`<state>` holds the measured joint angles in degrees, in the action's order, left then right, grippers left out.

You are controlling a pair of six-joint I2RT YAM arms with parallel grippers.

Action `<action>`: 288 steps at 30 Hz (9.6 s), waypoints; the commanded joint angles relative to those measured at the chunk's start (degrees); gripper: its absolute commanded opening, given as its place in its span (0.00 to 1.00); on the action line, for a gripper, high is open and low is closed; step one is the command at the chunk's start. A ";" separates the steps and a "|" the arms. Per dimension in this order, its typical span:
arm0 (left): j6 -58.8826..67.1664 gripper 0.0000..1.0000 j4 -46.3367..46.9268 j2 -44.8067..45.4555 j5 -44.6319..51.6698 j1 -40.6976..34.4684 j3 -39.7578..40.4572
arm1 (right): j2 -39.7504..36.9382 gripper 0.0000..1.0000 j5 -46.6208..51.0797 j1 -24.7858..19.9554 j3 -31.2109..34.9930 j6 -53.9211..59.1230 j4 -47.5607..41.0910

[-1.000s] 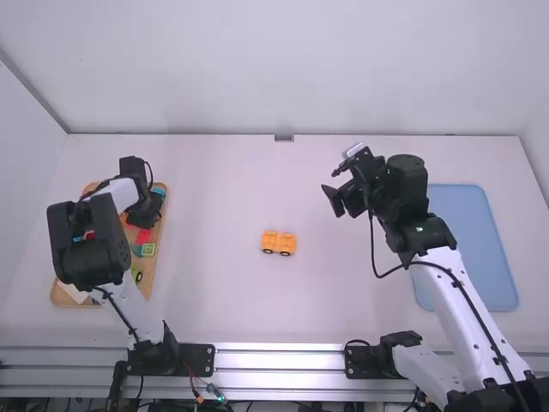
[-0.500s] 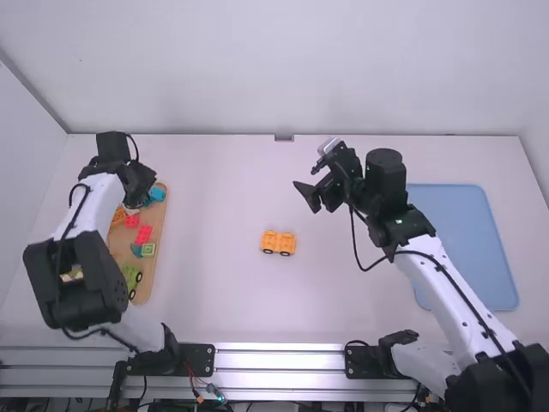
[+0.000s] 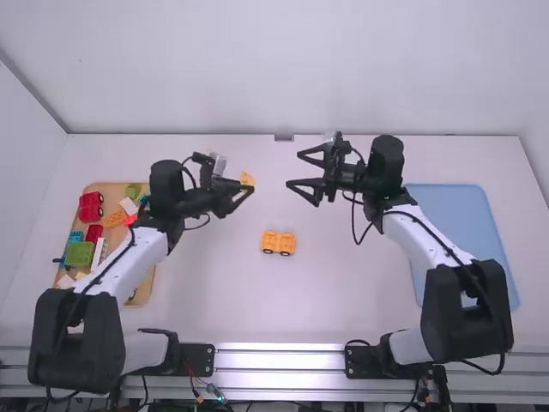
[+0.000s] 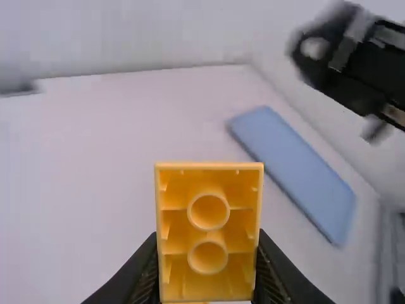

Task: Assemble lego blocks to make yellow taxi

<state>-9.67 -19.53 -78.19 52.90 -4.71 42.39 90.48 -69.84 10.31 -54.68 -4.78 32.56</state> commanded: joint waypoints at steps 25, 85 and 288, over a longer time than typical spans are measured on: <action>-4.02 0.02 -19.96 0.02 16.68 -6.88 -2.19 | 3.91 0.61 -19.04 6.56 -1.55 -22.91 22.60; -4.04 0.99 -4.61 0.02 -22.51 -6.14 -2.19 | 12.44 0.00 67.98 13.81 -12.79 -34.73 -74.62; 76.13 0.99 15.41 -22.12 7.34 -5.79 0.39 | 35.32 0.05 11.10 -6.12 -17.18 108.10 -83.43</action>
<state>66.94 -4.32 -100.07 61.43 -10.72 41.89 125.43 -57.41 4.12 -68.60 101.36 -49.17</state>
